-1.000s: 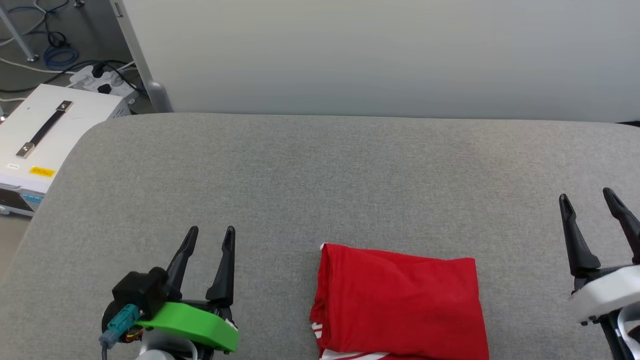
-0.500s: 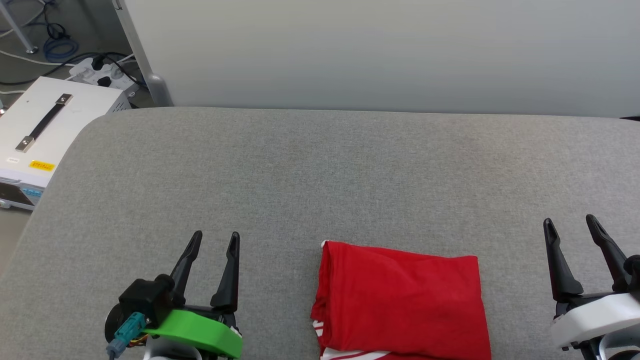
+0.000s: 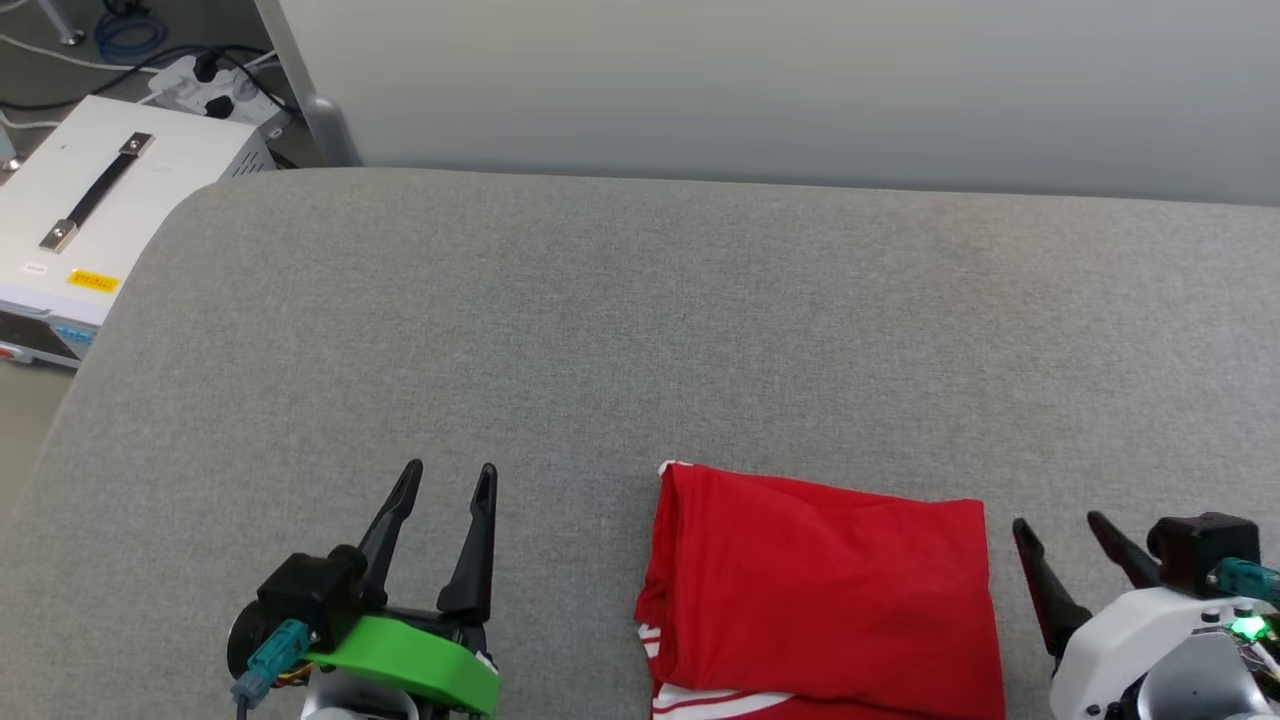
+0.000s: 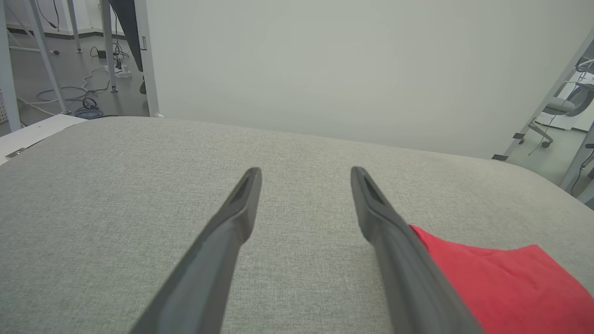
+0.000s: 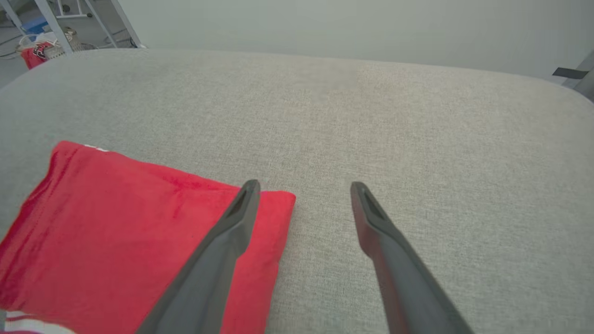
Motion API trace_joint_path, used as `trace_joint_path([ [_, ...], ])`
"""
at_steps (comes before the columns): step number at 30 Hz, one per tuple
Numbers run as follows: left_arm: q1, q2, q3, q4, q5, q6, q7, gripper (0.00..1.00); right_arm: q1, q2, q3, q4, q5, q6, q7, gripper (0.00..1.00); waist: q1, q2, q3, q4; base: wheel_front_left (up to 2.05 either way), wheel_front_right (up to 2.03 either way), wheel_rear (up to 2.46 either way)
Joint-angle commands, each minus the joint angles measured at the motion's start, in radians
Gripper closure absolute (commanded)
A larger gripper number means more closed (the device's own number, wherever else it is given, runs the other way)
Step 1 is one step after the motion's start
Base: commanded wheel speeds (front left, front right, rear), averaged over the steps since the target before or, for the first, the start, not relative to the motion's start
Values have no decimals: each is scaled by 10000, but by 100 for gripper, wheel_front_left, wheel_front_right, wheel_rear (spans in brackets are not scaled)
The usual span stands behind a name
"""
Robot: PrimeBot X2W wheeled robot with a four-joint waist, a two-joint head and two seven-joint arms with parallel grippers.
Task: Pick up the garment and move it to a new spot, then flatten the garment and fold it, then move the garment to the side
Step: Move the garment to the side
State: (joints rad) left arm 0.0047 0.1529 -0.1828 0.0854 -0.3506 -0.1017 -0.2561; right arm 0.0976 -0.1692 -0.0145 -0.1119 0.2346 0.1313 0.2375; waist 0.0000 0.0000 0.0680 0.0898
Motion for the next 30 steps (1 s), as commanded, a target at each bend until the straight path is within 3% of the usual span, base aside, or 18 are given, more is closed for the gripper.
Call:
trace_joint_path([
  [1,-249,-87,62,10,72,-52,-57,0,39,2,98,127,134,-6,267,0,0,0,259,185,0,0,0],
  [3,-422,-137,98,62,131,-118,-57,0,-70,132,243,608,308,-6,1311,0,0,0,550,370,0,0,0],
  [7,-577,-187,130,102,176,-169,-57,0,-192,269,287,1046,313,-6,2212,0,0,0,760,529,0,0,0],
  [17,-775,-293,180,250,248,-243,-57,0,-318,359,780,1769,404,-6,3541,0,0,0,1020,704,0,0,0],
  [18,-794,-299,178,276,253,-248,-57,0,-330,337,847,1842,426,-6,3624,56,0,0,1024,708,0,0,0],
  [19,-805,-299,174,301,258,-252,-57,0,-350,307,895,1893,427,-6,3649,93,0,0,1015,707,0,0,0],
  [20,-814,-297,167,332,264,-256,-57,0,-386,239,971,1931,392,-6,3621,100,0,0,993,700,0,0,0],
  [25,-768,-258,125,431,268,-270,-57,0,-691,-65,1131,1867,239,-6,3173,100,0,0,752,503,0,0,0],
  [30,-589,-235,-36,450,278,-279,-57,0,-1028,-815,1533,1436,-151,-6,2879,100,0,0,410,13,0,0,0],
])
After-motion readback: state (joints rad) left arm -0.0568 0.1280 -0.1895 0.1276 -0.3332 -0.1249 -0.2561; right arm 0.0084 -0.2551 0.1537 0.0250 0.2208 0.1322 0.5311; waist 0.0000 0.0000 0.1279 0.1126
